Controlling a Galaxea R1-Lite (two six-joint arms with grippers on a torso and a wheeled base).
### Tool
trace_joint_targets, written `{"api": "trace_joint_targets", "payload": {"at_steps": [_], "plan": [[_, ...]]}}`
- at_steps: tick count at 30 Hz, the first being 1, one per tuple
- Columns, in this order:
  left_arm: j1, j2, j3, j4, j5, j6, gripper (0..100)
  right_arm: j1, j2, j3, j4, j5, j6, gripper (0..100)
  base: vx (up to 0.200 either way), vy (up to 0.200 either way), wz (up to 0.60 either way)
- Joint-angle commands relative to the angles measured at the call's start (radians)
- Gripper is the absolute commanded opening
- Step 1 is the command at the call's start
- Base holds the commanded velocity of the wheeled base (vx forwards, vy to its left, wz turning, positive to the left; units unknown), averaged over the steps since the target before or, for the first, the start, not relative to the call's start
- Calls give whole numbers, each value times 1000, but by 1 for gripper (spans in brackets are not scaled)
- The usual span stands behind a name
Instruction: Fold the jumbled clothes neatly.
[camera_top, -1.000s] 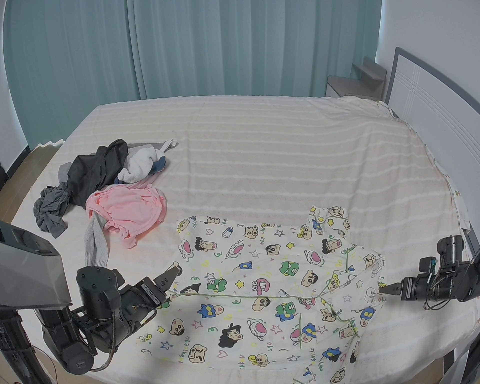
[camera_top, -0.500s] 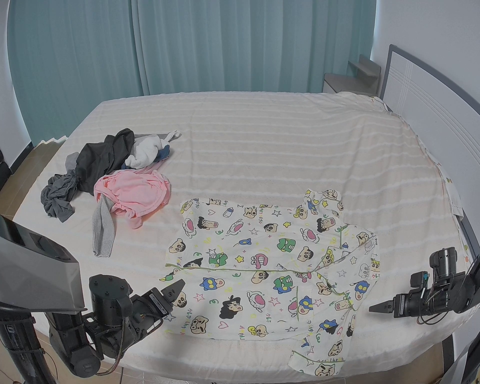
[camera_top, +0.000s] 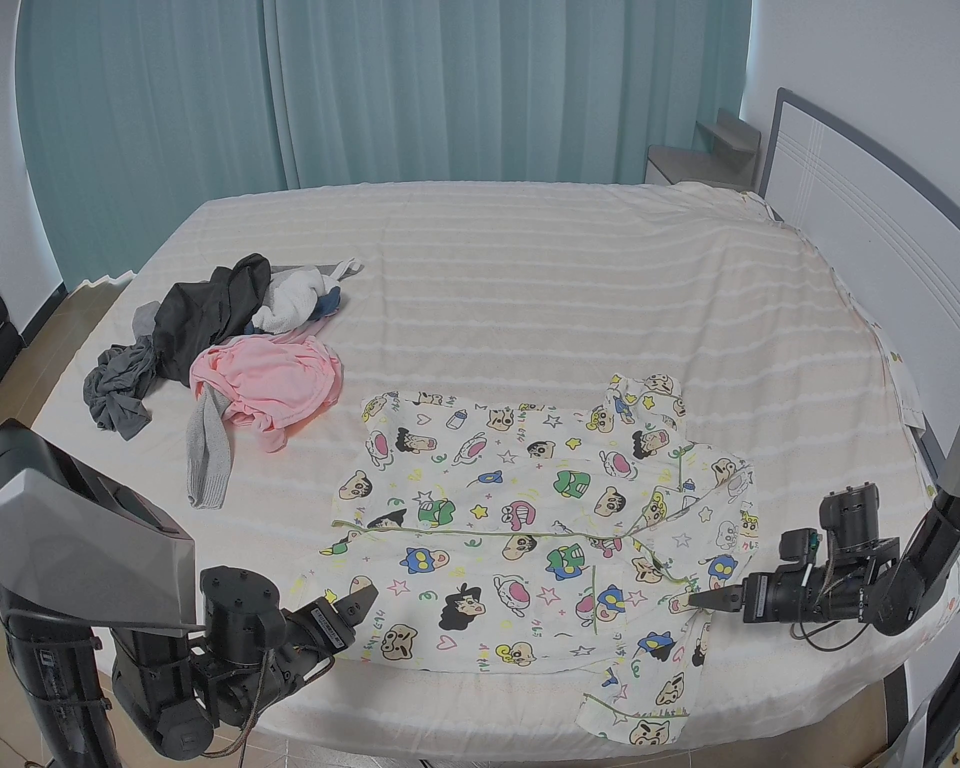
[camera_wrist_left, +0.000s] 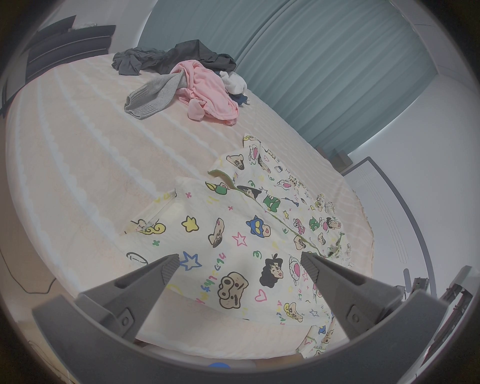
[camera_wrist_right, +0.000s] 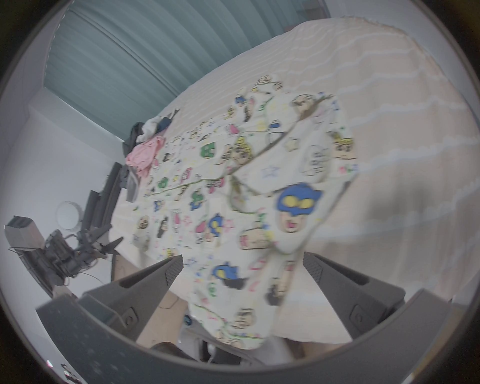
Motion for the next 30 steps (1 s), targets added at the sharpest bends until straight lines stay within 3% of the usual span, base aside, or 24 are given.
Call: {"api": "trace_joint_targets", "payload": {"at_steps": [1,6,13,19,30], "plan": [[0,11,0,-18,1,-1,100,188,-15,-49,-37,-2,139,100,0,0,0],[0,11,-2,-18,1,-1,100,263,13,-89,-37,-14,197,100,0,0,0],[1,11,-5,-18,3,-1,100,300,166,-218,-37,-155,288,100,0,0,0],[1,12,-8,-18,15,-1,100,329,218,-232,-38,-167,294,100,0,0,0],[1,11,-8,-18,17,-1,100,326,321,-338,-71,-368,292,100,0,0,0]]}}
